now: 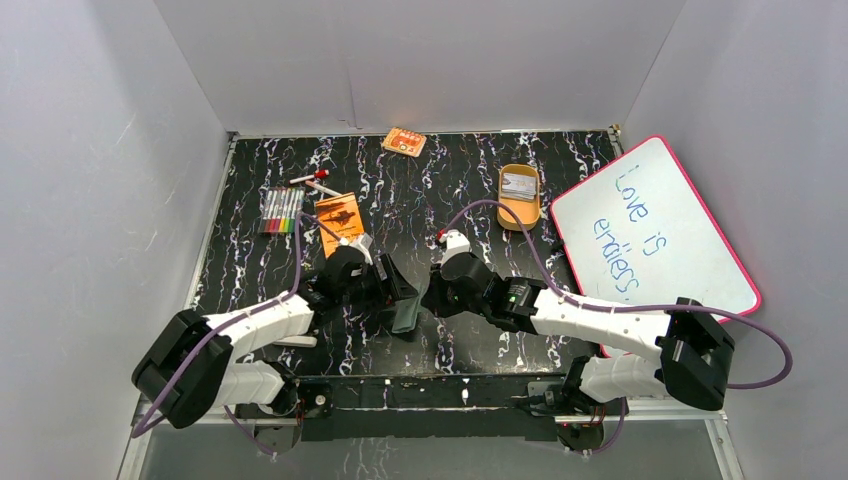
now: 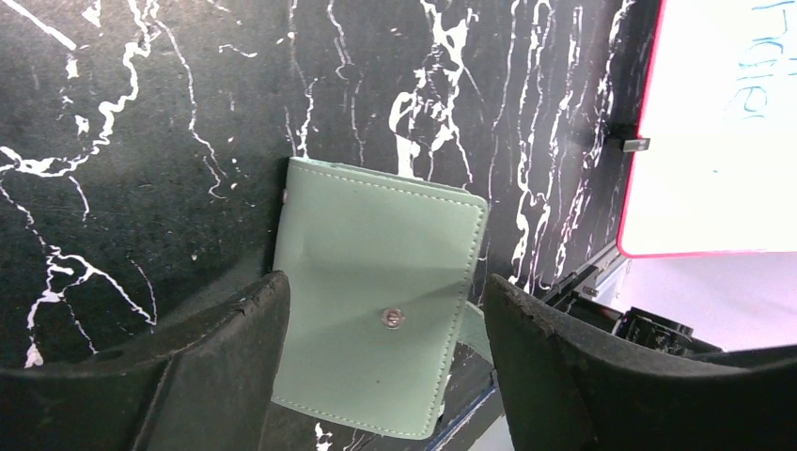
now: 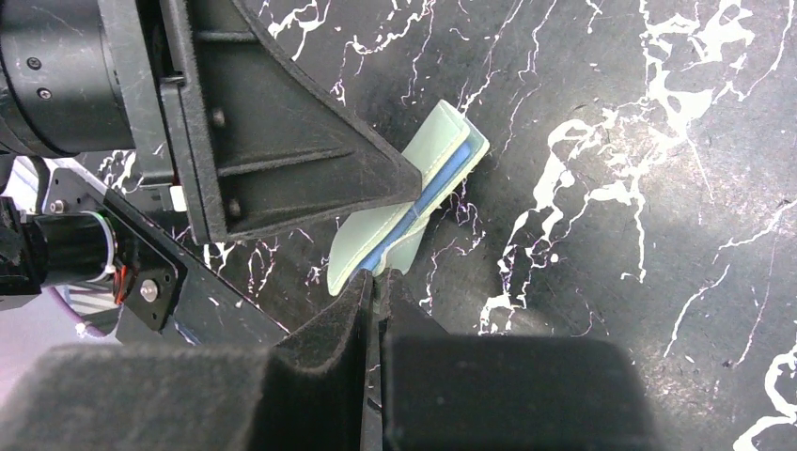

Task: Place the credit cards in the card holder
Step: Open the card holder at the center of the board.

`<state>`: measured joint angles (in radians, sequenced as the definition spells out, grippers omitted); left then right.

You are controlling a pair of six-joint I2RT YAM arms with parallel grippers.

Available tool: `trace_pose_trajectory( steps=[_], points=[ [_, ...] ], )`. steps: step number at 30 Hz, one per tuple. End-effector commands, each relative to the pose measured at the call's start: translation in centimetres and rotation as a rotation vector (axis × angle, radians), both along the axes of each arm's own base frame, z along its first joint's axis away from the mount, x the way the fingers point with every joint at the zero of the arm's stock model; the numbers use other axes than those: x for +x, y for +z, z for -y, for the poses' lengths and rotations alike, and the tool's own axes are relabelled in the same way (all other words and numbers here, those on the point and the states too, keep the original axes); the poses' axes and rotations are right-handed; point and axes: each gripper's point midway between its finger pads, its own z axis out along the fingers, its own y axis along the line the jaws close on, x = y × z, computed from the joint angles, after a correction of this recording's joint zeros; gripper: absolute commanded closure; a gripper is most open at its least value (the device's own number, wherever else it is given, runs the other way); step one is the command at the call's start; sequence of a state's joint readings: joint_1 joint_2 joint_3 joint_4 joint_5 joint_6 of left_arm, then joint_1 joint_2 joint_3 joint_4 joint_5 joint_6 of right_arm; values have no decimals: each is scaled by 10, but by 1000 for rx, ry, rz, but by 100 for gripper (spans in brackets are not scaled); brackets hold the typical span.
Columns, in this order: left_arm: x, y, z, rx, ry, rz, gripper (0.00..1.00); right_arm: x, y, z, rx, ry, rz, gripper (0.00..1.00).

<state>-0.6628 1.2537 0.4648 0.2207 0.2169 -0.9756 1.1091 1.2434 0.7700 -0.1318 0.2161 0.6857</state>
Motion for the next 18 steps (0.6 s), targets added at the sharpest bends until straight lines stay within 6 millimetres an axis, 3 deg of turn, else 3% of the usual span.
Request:
trace_pose_trajectory(
  steps=[1,11,18],
  points=[
    [3,25,7,-42,-42,69,27,4,20,-10,78,0,36,100],
    [1,24,8,-9,-91,80,28,6,32,-12,106,0,59,100],
    [2,13,1,56,-83,52,50,7,36,-9,107,-10,69,100]
  ],
)
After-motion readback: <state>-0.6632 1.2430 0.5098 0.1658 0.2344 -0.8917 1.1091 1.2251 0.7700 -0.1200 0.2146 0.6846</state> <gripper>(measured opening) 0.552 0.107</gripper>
